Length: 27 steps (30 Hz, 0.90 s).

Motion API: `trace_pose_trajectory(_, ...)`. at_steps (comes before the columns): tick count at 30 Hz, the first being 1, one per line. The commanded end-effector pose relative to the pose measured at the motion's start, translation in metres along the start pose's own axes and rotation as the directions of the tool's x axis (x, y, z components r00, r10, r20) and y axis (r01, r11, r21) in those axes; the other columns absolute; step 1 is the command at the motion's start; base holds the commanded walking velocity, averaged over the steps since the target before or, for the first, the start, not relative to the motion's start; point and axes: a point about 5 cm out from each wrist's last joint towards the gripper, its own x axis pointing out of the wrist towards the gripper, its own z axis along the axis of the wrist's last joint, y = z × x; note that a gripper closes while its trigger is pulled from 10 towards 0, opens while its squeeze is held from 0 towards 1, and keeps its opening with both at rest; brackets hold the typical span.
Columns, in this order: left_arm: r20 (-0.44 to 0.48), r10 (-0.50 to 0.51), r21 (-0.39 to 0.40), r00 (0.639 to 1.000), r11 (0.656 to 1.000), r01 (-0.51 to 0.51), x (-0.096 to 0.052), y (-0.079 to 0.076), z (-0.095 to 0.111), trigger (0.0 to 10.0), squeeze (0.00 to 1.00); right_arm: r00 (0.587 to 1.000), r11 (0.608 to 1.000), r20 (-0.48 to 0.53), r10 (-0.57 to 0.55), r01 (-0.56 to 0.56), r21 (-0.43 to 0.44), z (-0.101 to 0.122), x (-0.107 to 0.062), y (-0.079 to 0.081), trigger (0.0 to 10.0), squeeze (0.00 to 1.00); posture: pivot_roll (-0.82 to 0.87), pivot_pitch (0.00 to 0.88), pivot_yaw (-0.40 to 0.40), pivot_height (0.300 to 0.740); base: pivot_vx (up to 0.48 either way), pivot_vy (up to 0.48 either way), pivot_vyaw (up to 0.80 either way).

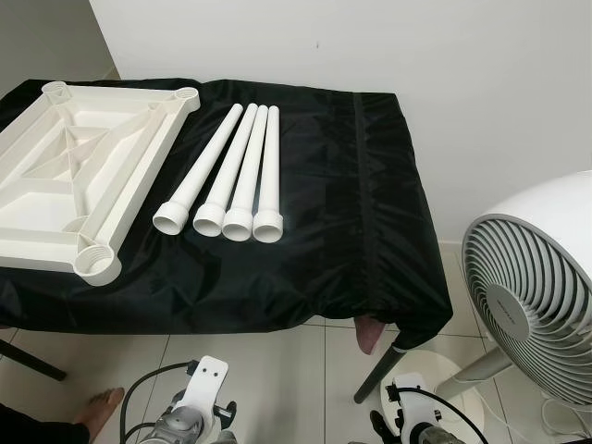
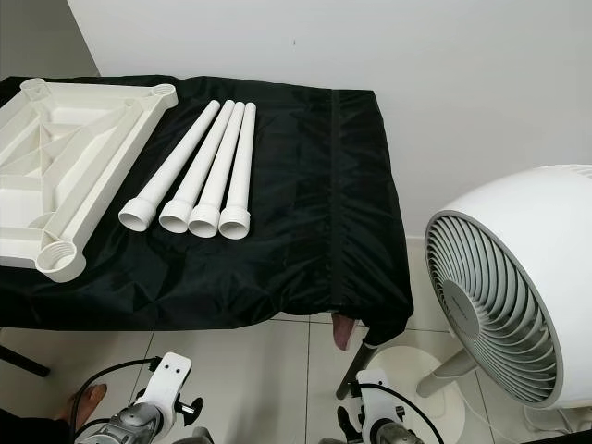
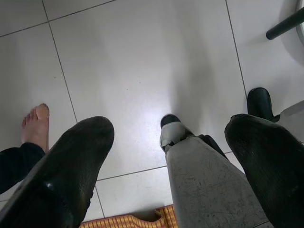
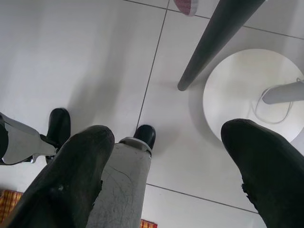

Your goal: Building children table

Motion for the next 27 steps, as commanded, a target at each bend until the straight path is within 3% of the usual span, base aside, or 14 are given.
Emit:
trace_pose_trajectory(1, 0.104, 0.017, -0.059, 0.994, 0.998, -0.011, -0.007, 0.007, -0.007, 10.0, 0.00, 0.998, 0.994, -0.051, -0.033, 0.038, 0.107, -0.012, 0.000, 0.014, 10.0, 0.00, -0.10, 0.000, 0.024, 0.740, 0.000, 0.000, 0.00)
trace_pose_trajectory(2, 0.074, 0.034, 0.016, 0.997, 0.999, -0.035, -0.005, 0.001, -0.010, 10.0, 0.00, 0.996, 0.994, -0.067, -0.059, 0.066, 0.092, -0.016, -0.002, 0.008, 10.0, 0.00, -0.10, 0.000, 0.032, 0.740, 0.000, 0.000, 0.00)
trace_pose_trajectory(7, 0.068, 0.028, 0.033, 0.997, 0.999, -0.030, -0.005, -0.002, -0.010, 10.0, 0.00, 0.996, 0.996, -0.080, -0.044, 0.050, 0.069, -0.020, -0.003, 0.011, 10.0, 0.00, -0.10, 0.000, 0.036, 0.740, 0.000, 0.000, 0.00)
trace_pose_trajectory(8, 0.061, 0.008, 0.030, 0.998, 1.000, -0.009, -0.005, -0.003, -0.010, 10.0, 0.00, 0.996, 0.999, -0.089, -0.019, 0.022, 0.026, -0.021, -0.003, 0.016, 10.0, 0.00, -0.10, 0.000, 0.036, 0.740, 0.000, 0.000, 0.00)
trace_pose_trajectory(12, 0.052, -0.017, 0.047, 0.999, 0.999, 0.014, -0.004, -0.004, -0.010, 10.0, 0.00, 0.995, 1.000, -0.096, 0.009, -0.010, -0.010, -0.022, -0.002, 0.021, 10.0, 0.00, -0.11, 0.000, 0.042, 0.740, 0.000, 0.000, 0.00)
trace_pose_trajectory(13, 0.045, -0.055, 0.080, 0.997, 0.996, 0.051, -0.004, -0.007, -0.010, 10.0, 0.00, 0.995, 0.997, -0.096, 0.037, -0.043, -0.059, -0.019, -0.001, 0.024, 10.0, 0.00, -0.10, 0.000, 0.038, 0.740, 0.000, 0.000, 0.00)
trace_pose_trajectory(18, 0.046, -0.085, 0.126, 0.995, 0.989, 0.079, -0.002, -0.010, -0.005, 10.0, 0.00, 0.995, 0.986, -0.073, 0.074, -0.084, -0.145, -0.004, 0.004, 0.022, 10.0, 0.00, -0.10, 0.000, 0.028, 0.740, 0.000, 0.000, 0.00)
trace_pose_trajectory(27, 0.074, -0.087, 0.138, 0.993, 0.988, 0.076, 0.000, -0.009, 0.007, 10.0, 0.00, 0.997, 0.983, -0.030, 0.077, -0.081, -0.166, 0.013, 0.008, 0.019, 10.0, 0.00, -0.09, 0.000, 0.024, 0.740, 0.000, 0.000, 0.00)
